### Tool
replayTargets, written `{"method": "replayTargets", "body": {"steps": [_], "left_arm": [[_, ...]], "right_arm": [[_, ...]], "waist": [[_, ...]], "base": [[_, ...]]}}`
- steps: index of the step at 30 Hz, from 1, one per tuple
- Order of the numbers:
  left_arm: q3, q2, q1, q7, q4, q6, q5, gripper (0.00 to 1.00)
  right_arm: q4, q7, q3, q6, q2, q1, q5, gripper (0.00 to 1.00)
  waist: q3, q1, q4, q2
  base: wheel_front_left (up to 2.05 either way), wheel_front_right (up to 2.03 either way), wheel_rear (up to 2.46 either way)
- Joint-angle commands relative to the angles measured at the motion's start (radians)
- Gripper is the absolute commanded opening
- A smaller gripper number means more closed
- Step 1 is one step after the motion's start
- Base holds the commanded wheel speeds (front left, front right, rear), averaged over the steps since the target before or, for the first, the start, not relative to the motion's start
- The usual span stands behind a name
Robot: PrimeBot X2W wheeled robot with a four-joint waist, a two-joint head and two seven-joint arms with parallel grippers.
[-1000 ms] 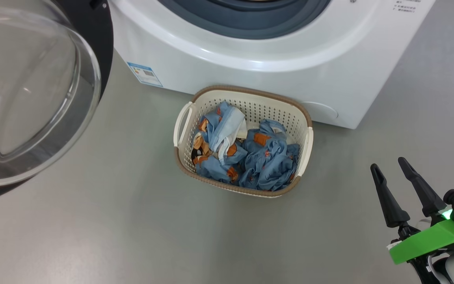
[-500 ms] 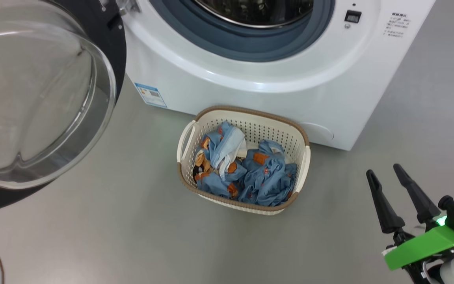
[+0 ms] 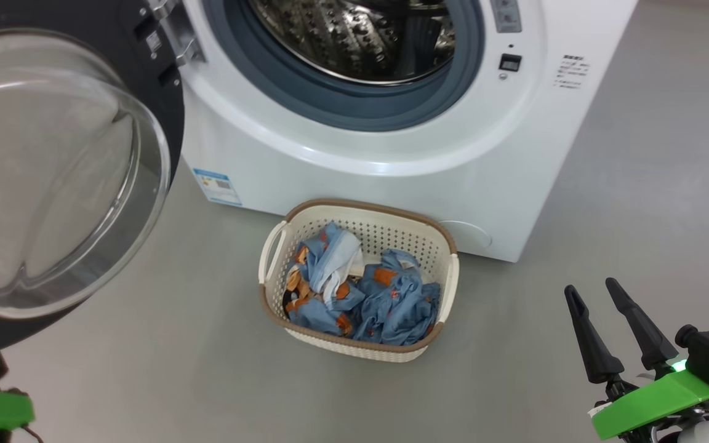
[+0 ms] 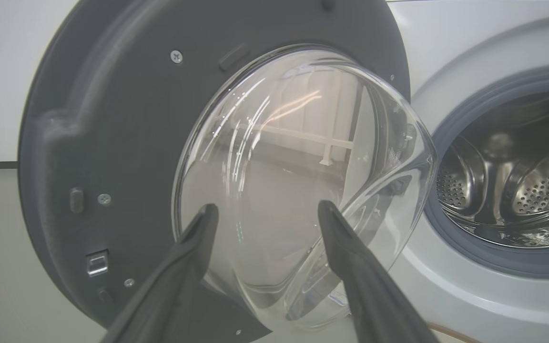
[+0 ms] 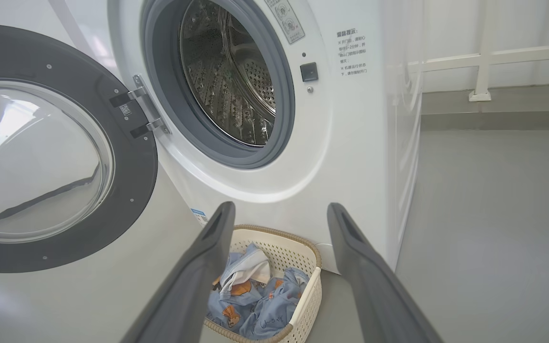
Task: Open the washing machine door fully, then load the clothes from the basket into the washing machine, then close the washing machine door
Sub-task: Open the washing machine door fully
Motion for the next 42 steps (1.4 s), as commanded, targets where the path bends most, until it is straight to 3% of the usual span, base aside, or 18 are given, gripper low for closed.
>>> {"method": "replayTargets", "body": {"steps": [1, 10, 30, 42], "left_arm": [[0.016, 0.027, 0.024, -0.006, -0.055, 0.001, -0.011, 1.00], [-0.056, 0.003, 0.108, -0.006, -0.155, 0.001, -0.033, 1.00], [-0.223, -0.005, 0.178, -0.006, -0.220, 0.001, -0.068, 1.00], [-0.282, -0.006, 0.218, -0.006, -0.247, 0.001, -0.074, 1.00]], "right_arm": [[-0.026, -0.012, 0.005, 0.008, -0.007, 0.009, 0.005, 1.00], [-0.032, -0.012, -0.019, 0.008, 0.008, 0.036, 0.002, 1.00], [-0.043, -0.012, -0.045, 0.008, 0.019, 0.039, -0.003, 1.00], [-0.046, -0.012, -0.054, 0.008, 0.021, 0.055, -0.003, 1.00]], "waist": [[-0.022, 0.0001, -0.026, 0.0000], [-0.049, 0.0001, -0.090, 0.0000], [-0.047, 0.0001, -0.285, 0.0000], [-0.058, 0.0001, -0.358, 0.0000]], "base": [[0.00, 0.00, 0.00], [0.00, 0.00, 0.00], [0.00, 0.00, 0.00], [0.00, 0.00, 0.00]]}}
